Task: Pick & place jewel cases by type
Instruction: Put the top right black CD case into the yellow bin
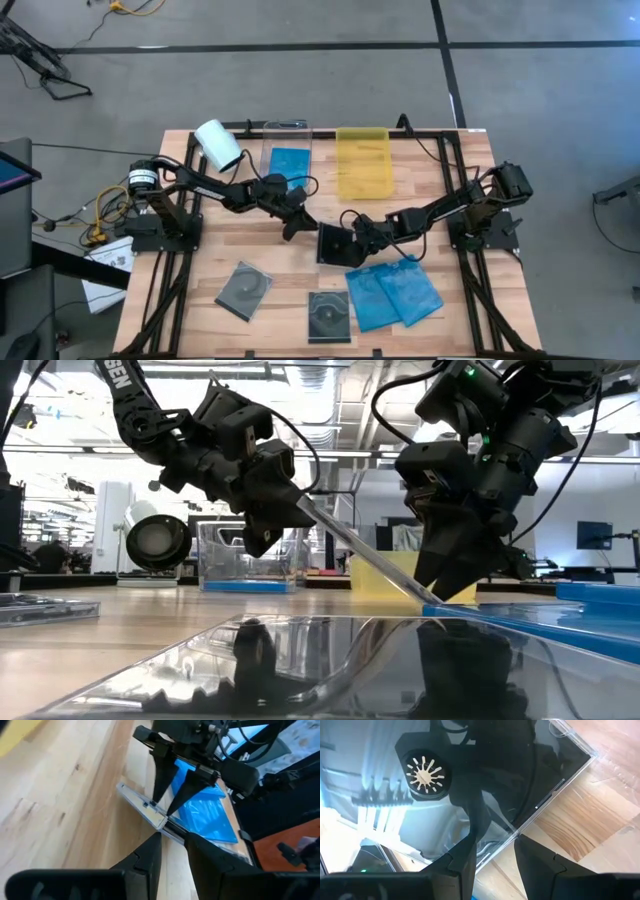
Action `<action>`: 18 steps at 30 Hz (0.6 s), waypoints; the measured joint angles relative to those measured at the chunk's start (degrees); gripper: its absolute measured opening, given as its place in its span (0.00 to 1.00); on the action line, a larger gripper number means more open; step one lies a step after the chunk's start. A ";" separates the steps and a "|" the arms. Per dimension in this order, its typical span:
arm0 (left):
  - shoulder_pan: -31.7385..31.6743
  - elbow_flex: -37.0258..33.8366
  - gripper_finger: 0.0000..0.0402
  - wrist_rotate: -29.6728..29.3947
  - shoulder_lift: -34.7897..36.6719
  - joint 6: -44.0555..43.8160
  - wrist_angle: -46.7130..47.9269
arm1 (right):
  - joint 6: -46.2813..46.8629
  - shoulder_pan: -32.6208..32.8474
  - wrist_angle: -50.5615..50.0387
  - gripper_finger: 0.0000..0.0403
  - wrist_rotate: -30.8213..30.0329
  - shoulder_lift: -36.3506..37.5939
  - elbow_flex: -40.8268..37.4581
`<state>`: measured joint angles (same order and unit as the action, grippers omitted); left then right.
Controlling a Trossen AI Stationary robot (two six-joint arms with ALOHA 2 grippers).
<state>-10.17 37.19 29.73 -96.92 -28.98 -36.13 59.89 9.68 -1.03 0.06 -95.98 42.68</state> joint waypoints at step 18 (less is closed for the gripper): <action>0.04 -0.10 0.22 2.55 -0.04 -3.85 -0.96 | 1.15 -0.17 2.48 0.30 -2.59 0.00 0.15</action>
<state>-10.13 37.09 32.29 -96.97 -32.83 -37.08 61.04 9.52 1.45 -2.52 -95.98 42.83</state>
